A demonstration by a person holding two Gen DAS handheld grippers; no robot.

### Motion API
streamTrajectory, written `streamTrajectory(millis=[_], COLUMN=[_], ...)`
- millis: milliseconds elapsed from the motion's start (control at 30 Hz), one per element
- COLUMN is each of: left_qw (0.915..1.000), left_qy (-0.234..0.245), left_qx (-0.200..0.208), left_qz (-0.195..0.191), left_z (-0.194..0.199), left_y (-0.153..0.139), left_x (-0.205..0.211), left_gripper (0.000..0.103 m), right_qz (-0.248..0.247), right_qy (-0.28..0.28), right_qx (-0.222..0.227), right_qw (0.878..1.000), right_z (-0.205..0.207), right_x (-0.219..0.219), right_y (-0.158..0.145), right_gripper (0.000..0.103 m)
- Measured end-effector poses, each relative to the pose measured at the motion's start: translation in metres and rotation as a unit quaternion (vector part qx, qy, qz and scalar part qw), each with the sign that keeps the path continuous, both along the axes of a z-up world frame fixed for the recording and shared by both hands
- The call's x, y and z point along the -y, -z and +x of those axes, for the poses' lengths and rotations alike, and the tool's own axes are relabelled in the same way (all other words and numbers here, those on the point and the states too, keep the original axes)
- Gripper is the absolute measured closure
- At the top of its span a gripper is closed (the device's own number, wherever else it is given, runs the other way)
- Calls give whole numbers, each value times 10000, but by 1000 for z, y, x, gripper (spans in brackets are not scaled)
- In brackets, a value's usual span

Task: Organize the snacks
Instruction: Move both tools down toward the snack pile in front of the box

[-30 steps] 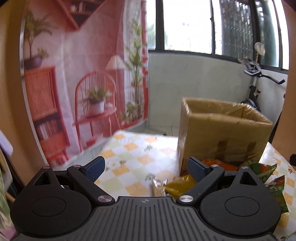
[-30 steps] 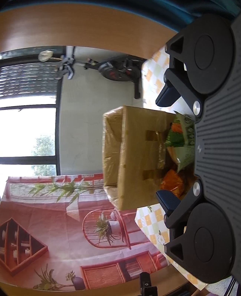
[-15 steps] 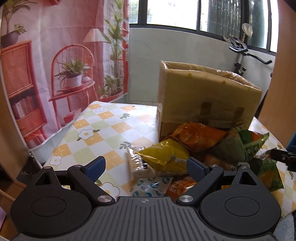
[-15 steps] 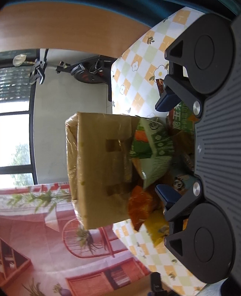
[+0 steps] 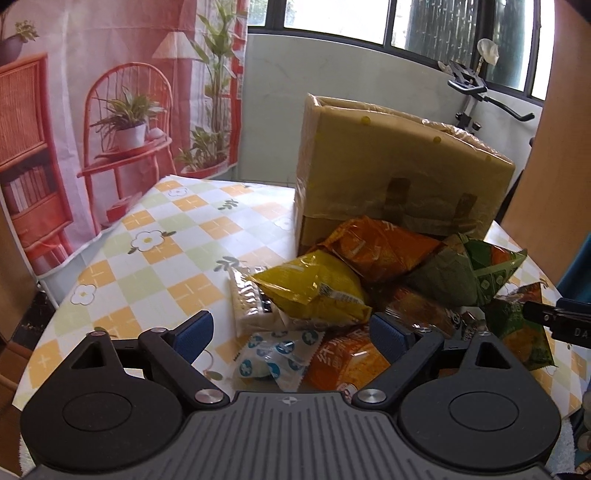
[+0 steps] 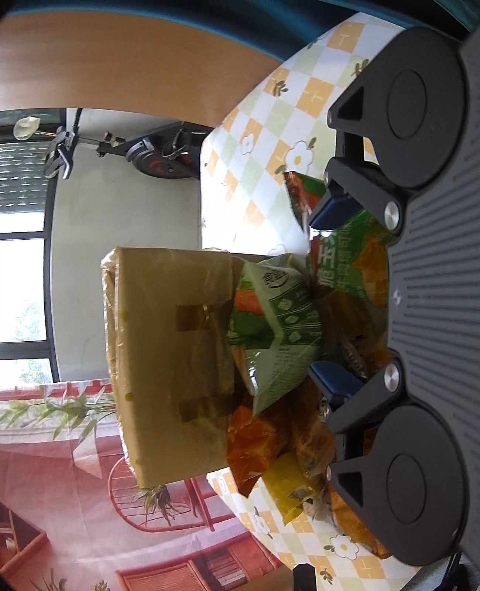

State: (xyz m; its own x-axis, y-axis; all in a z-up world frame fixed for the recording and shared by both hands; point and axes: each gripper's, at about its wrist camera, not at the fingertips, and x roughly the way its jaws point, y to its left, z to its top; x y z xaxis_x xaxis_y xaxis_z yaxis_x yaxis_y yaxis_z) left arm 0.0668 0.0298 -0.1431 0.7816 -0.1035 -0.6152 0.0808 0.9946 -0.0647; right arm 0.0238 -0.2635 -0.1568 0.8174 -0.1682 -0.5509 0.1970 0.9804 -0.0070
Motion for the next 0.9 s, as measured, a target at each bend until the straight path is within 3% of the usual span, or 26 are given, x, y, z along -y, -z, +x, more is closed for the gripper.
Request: streamTrajectory(millis=[300, 600, 900], left_qw=[9982, 9977, 9901], left_qy=[595, 642, 1348], left_qx=[-32, -202, -324], left_qz=[62, -120, 206], left_z=[-3, 0, -2], left_y=[9, 17, 28], left_x=[22, 22, 46], left_gripper=[11, 11, 11], right_qz=[109, 57, 259], right_qy=[-2, -558, -187], right_qx=[-101, -272, -389], right_qw=[9999, 9981, 9987], right_z=[0, 4, 5], right_x=[-1, -26, -12], right_y=[6, 15, 20], right_gripper=[22, 22, 22])
